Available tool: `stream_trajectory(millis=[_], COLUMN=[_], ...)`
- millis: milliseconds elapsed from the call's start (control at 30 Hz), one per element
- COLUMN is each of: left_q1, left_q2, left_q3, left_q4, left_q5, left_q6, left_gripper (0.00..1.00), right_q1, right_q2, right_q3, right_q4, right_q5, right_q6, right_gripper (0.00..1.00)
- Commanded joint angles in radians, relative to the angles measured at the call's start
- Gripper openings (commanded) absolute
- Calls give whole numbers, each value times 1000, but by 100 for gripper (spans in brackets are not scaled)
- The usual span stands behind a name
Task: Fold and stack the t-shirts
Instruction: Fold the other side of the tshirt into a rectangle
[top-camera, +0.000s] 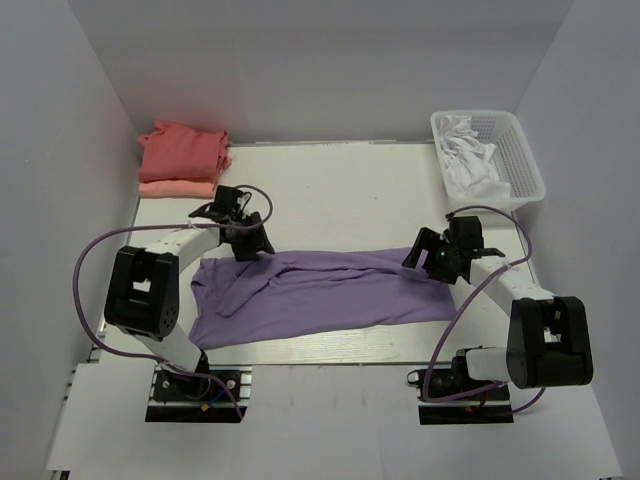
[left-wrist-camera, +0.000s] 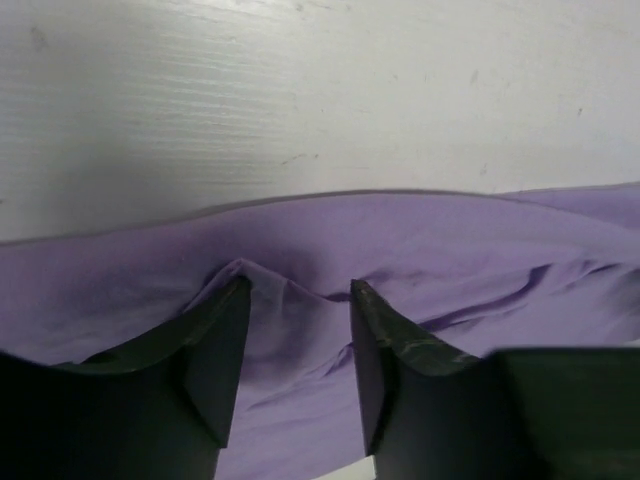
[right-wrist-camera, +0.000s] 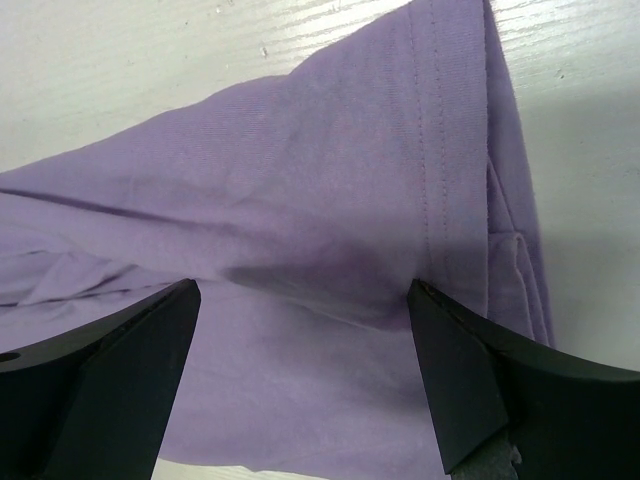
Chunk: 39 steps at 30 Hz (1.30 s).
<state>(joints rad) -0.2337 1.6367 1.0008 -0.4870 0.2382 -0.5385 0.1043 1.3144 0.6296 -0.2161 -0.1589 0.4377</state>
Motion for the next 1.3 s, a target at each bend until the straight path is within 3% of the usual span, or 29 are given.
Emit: stream_trajectory(millis=[0, 67, 167, 233, 300, 433, 833, 933, 1133, 1267], left_q1=[-16, -16, -25, -26, -26, -26, -26, -26, -26, -26], left_q2=[-15, -15, -6, 6, 18, -23, 9, 18, -3, -5], left_q3=[-21, -30, -30, -21, 15, 25, 45, 45, 4, -5], left_q4=[53, 53, 53, 28, -31, -58, -67, -41, 17, 28], left_q5=[53, 35, 35, -12, -68, -216, -231, -180, -71, -62], left_q6=[22, 22, 22, 22, 11, 11, 22, 31, 49, 60], left_gripper=[53, 43, 17, 12, 12, 38, 54, 54, 35, 33], right_q1=[-2, -5, -5, -6, -3, -6, -6, -5, -6, -5], right_q2=[15, 19, 25, 28, 25, 29, 45, 49, 49, 49], right_q3=[7, 9, 10, 13, 12, 12, 16, 19, 19, 16], right_q4=[14, 17, 14, 11, 12, 11, 3, 1, 4, 1], right_q5=[6, 1, -2, -2, -4, -1, 1, 1, 5, 7], right_q6=[9, 9, 16, 6, 4, -7, -24, -27, -25, -25], right_gripper=[90, 90, 90, 90, 90, 90, 90, 90, 90, 90])
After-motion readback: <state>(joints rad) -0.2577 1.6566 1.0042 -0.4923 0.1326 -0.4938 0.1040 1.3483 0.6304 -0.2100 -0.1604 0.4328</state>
